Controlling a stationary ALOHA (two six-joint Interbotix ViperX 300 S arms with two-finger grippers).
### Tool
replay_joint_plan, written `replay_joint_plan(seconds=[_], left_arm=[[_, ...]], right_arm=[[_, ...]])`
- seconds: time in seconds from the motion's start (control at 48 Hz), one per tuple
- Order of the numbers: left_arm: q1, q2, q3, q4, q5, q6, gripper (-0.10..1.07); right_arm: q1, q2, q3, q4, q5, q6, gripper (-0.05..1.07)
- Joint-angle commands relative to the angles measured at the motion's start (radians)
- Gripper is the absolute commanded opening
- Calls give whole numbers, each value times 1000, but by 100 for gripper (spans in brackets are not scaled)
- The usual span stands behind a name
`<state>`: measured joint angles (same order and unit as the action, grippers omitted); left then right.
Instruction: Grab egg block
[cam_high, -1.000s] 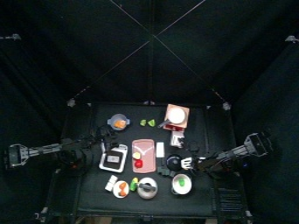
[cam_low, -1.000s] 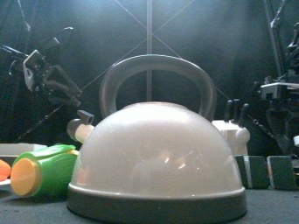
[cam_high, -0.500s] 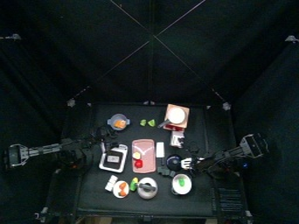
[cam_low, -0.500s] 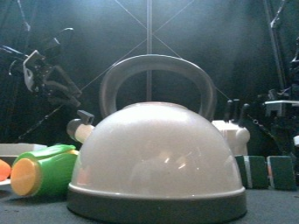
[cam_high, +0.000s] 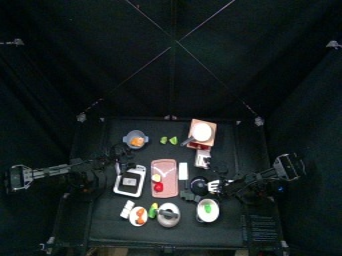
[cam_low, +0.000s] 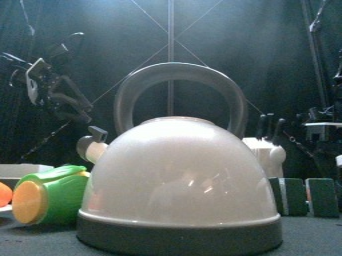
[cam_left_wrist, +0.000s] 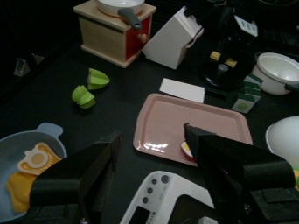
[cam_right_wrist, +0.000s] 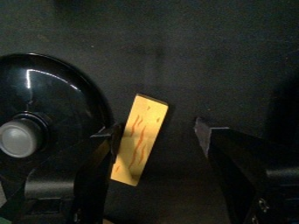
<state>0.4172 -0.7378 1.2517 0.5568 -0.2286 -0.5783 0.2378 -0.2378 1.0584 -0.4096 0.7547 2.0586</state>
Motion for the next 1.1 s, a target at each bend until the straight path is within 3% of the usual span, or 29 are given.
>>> replay_joint_plan(seconds=[0.0,0.375,0.771,1.083], left_arm=[[3,0,-12,-2,-3,2,93],[3,0,-12,-2,-3,2,93],[3,0,-12,0,-3,2,93],[3,0,-12,-2,-5,2,93]], right_arm=[[-6,-9,-2,2,0,2,98],[-6,-9,0,23,0,0,96],[-12,-15,0,32,2,0,63],[-18,-118,-17,21,57,-12,61]])
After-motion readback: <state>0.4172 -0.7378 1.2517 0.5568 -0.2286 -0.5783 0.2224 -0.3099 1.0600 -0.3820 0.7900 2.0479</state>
